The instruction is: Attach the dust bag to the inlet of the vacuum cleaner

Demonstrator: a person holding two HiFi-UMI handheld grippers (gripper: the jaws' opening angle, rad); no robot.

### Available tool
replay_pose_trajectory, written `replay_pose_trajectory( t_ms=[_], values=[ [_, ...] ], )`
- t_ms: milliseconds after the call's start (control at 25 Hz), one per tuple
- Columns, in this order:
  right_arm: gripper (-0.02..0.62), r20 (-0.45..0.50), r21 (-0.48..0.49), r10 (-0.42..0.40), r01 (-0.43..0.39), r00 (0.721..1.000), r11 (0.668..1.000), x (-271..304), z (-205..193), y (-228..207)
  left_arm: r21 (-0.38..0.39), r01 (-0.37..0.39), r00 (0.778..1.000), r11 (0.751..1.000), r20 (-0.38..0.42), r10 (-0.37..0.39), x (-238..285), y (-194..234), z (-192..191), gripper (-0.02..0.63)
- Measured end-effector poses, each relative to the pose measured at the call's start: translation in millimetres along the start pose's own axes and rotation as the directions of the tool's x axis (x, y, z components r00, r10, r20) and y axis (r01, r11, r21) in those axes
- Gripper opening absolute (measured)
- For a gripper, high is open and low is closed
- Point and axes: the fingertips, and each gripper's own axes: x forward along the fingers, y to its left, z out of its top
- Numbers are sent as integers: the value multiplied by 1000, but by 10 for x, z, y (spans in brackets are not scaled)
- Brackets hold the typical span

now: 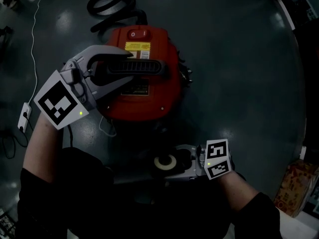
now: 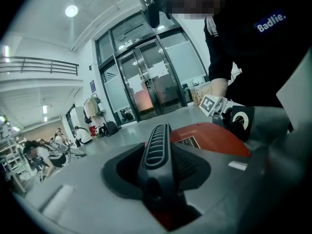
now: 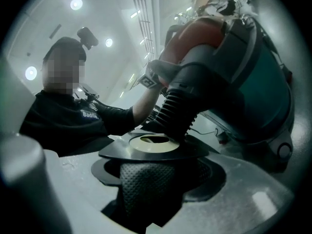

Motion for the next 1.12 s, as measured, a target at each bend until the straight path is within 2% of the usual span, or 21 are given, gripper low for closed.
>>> replay_pose_trajectory(
  t_ms=[240,560,840,1120],
  values=[
    [316,20,91,10,-12,1000,996,64,73,-110,-6,7,1000,1000,1,-7,8,-8,-7,143],
    [316,79,250,33,-52,996,967,89,178,-110,-6,-2,1000,1000,-7,2,10,0,-4,141],
    [314,160,357,15,-72,987,931,64,229,-136,-2,-4,1000,1000,-9,4,9,-1,5,141],
    [314,167,412,-19,-53,986,910,95,283,-168,2,-6,1000,1000,-12,6,11,3,0,141]
  ],
)
